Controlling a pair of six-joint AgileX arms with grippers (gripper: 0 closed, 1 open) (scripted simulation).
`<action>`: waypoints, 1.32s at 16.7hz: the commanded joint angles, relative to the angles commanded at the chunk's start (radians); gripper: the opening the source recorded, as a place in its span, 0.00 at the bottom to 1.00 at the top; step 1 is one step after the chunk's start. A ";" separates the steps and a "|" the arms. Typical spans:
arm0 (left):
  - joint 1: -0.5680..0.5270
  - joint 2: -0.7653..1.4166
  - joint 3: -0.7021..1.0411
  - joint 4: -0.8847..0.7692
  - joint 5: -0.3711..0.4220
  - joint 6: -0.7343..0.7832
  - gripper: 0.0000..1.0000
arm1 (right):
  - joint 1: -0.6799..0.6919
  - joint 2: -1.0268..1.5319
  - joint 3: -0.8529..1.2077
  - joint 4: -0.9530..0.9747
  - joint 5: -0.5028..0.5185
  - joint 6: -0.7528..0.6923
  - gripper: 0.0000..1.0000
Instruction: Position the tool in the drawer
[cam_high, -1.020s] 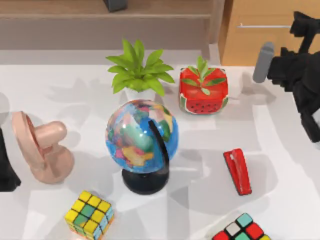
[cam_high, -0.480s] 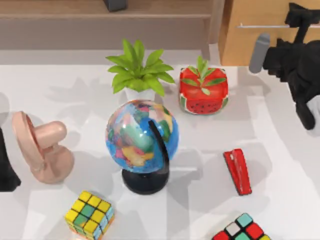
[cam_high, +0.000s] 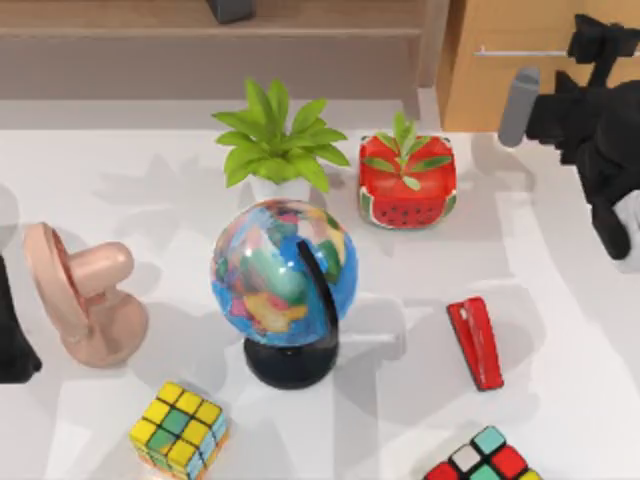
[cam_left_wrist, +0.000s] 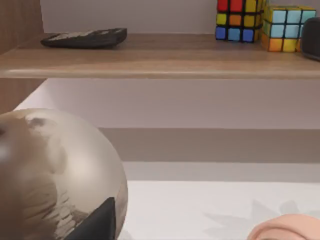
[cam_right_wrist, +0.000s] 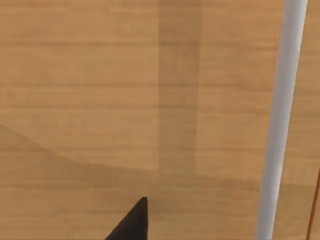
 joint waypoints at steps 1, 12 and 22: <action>0.000 0.000 0.000 0.000 0.000 0.000 1.00 | 0.000 0.000 0.000 0.000 0.000 0.000 0.55; 0.000 0.000 0.000 0.000 0.000 0.000 1.00 | 0.000 0.000 0.000 0.000 0.000 0.000 0.00; 0.000 0.000 0.000 0.000 0.000 0.000 1.00 | 0.017 -0.052 -0.119 0.062 0.014 0.007 0.00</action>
